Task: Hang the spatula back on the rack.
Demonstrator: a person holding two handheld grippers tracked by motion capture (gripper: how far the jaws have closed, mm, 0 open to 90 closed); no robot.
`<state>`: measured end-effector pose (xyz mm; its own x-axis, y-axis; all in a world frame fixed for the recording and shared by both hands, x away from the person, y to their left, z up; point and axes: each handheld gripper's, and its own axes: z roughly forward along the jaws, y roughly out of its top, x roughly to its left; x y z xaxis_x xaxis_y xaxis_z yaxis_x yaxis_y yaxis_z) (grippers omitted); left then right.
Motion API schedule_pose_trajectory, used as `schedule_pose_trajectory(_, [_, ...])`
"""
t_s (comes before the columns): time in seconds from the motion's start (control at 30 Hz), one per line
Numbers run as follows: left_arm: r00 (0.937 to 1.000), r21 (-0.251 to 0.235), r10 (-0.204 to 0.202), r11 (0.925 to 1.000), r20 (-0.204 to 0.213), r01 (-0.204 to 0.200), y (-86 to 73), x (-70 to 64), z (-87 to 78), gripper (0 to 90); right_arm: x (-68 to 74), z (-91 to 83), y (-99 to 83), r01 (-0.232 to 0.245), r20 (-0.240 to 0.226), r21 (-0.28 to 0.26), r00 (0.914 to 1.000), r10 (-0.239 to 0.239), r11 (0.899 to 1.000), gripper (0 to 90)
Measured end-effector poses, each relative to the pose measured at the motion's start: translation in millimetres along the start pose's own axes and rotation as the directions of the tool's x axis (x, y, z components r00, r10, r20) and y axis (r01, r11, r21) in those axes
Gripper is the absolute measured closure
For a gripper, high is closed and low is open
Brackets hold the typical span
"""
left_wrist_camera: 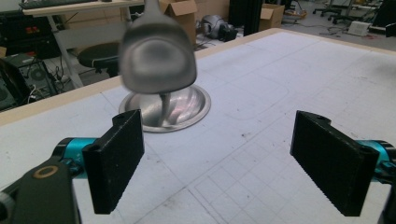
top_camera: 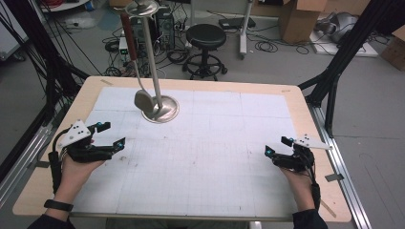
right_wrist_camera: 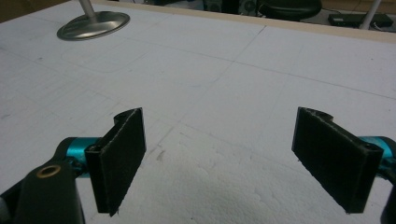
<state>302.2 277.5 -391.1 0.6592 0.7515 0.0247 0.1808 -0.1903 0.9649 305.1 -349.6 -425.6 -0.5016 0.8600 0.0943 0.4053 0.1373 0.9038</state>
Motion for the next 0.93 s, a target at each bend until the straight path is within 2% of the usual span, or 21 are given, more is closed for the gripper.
schedule_pose_trajectory(0.1, [0.9999,-0.004,-0.015,0.9999,0.001,0.015,-0.8,0.7,2.5,18.1,-0.7,1.2,-0.7,0.004,0.001,0.008,1.0000,-0.004,1.000,16.7])
schedule_pose_trajectory(0.27, [0.9999,-0.003,-0.012,0.9999,0.008,0.012,-1.8,-0.7,4.4,18.1,-1.6,2.8,-1.4,0.008,0.001,0.013,1.0000,-0.008,1.000,16.7])
schedule_pose_trajectory(0.93, [0.9999,0.005,-0.013,0.9999,-0.008,0.013,-5.9,-0.7,3.8,18.3,-1.9,4.2,-1.6,0.006,-0.001,0.016,1.0000,-0.006,1.000,16.7])
